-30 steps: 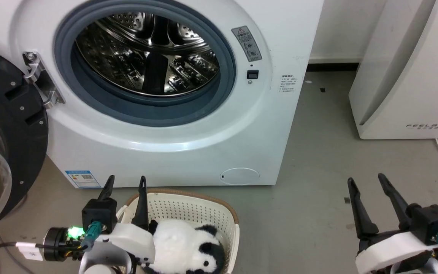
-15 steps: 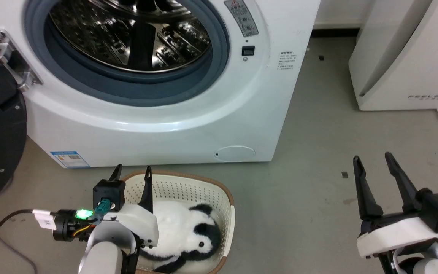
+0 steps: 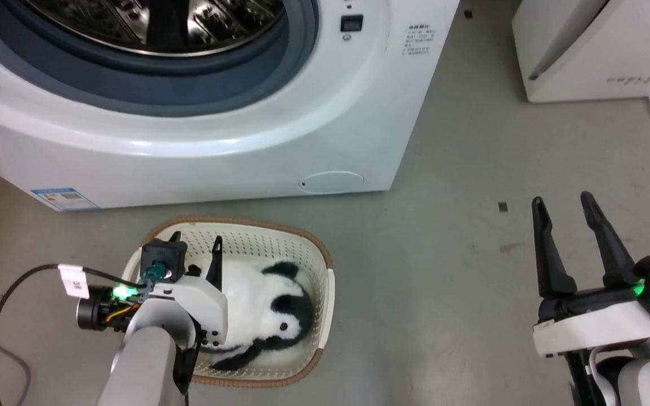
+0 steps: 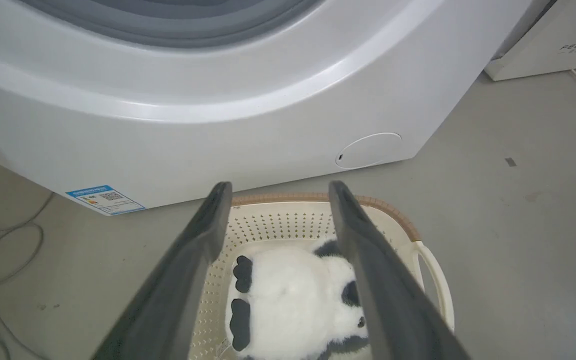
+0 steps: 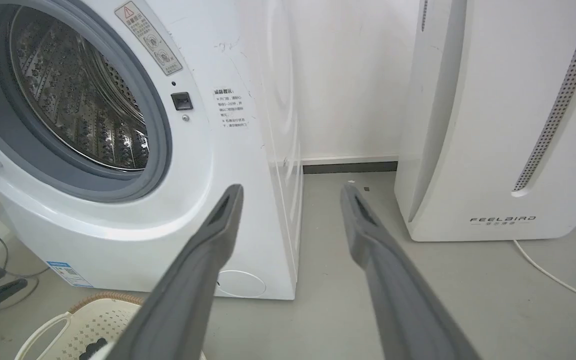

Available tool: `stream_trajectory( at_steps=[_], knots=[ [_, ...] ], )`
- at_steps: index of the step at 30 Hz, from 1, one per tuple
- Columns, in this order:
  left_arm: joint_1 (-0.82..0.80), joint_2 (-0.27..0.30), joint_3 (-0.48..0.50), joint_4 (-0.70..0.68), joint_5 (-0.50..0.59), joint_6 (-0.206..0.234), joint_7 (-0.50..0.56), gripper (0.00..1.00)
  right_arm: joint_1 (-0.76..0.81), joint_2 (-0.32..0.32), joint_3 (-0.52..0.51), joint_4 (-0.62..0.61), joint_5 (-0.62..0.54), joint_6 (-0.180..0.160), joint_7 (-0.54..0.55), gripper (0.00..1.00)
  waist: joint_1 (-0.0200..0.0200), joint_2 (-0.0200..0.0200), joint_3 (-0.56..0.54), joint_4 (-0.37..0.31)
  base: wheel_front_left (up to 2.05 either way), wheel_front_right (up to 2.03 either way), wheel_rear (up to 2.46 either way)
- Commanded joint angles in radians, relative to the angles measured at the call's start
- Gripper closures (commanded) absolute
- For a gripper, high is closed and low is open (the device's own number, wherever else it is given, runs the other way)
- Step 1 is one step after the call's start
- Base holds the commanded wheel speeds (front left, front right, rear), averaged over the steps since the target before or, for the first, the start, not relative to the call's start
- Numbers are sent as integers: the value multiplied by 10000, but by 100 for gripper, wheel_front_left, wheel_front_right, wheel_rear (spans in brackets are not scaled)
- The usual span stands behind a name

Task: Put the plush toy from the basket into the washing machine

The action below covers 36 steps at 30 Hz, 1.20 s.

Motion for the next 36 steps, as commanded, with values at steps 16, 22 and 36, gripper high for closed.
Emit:
stream_trajectory(
  at_steps=[16, 22, 36],
  knots=[
    [-1699, 624, -352, 1872, -199, -210, 1150, 0, -932, -5, 115, -465, 655, -6, -407, 0, -1, 0, 2164, -493, 0, 0, 0],
    [-2387, 834, -515, 2494, -274, -367, 1624, 0, -1173, -5, 173, -620, 794, -6, -531, 0, -1, 0, 2921, -605, 0, 0, 0],
    [-3784, 1242, -905, 3935, -571, -729, 2658, 0, -1690, -5, 137, -951, 1116, -7, -822, 0, -1, 0, 4509, -854, 0, 0, 0]
  ],
)
